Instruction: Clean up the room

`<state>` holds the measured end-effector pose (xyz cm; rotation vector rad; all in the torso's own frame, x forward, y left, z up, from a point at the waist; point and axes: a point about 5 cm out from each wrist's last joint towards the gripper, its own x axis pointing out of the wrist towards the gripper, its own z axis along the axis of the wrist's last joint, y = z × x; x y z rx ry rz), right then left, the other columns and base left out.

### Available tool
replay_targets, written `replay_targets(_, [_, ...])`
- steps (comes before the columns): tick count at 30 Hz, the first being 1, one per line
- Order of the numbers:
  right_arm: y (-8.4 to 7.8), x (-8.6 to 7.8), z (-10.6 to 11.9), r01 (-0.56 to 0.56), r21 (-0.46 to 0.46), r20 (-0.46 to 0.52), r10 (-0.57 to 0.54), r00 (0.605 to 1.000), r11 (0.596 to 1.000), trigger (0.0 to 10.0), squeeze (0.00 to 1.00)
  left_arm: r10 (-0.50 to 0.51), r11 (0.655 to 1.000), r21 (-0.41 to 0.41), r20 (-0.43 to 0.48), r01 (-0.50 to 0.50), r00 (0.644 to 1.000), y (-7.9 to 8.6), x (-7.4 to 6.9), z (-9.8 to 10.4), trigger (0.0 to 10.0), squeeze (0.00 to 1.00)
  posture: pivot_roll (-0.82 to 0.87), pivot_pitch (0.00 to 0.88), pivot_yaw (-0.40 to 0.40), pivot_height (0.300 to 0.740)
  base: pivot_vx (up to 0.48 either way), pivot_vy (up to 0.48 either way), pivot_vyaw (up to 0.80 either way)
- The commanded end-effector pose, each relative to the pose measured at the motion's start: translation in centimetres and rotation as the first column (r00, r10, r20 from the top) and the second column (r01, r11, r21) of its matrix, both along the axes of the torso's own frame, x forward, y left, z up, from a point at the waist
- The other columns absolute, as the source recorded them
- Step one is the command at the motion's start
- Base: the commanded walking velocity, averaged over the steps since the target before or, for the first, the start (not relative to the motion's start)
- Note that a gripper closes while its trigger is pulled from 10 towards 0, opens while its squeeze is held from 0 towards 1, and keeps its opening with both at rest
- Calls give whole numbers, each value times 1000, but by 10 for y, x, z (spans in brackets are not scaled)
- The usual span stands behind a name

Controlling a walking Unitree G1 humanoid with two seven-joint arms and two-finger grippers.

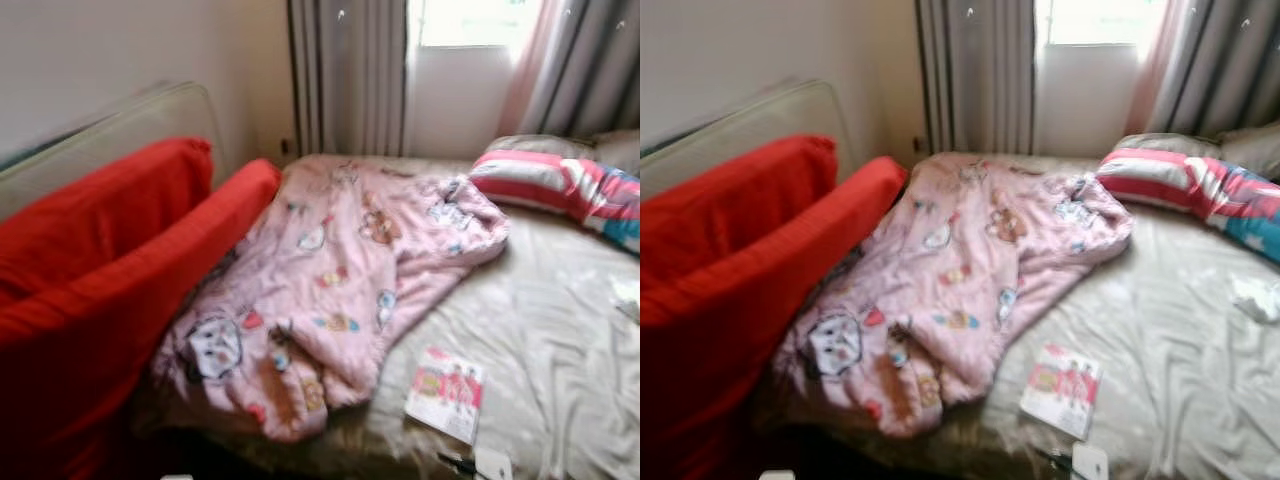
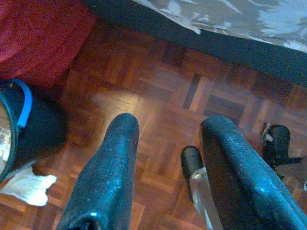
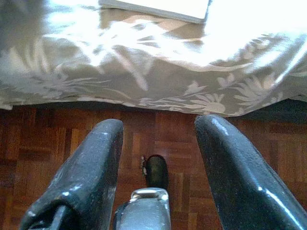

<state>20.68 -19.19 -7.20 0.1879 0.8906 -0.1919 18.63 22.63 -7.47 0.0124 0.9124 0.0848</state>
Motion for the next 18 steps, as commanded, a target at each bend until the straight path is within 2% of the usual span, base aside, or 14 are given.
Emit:
replay_targets(1, [-3, -4, -2, -8, -9, -22, 7, 1000, 1000, 10000, 0, 2, 1000, 1, -3, -2, 1000, 0, 0, 0, 10000, 0, 5, 0, 55, 740, 0, -322, -750])
replay_targets(7, [-3, -5, -2, -1, -10, -24, 1, 1000, 1000, 10000, 0, -3, 1000, 3, -4, 3, 1000, 0, 0, 0, 10000, 0, -5, 0, 61, 740, 0, -322, -727])
replay_targets(18, [-4, -5, -2, -3, -17, -17, 2, 1000, 1000, 10000, 0, -16, 1000, 3, -5, 16, 1000, -1, 0, 0, 10000, 0, -5, 0, 52, 740, 0, -344, 0])
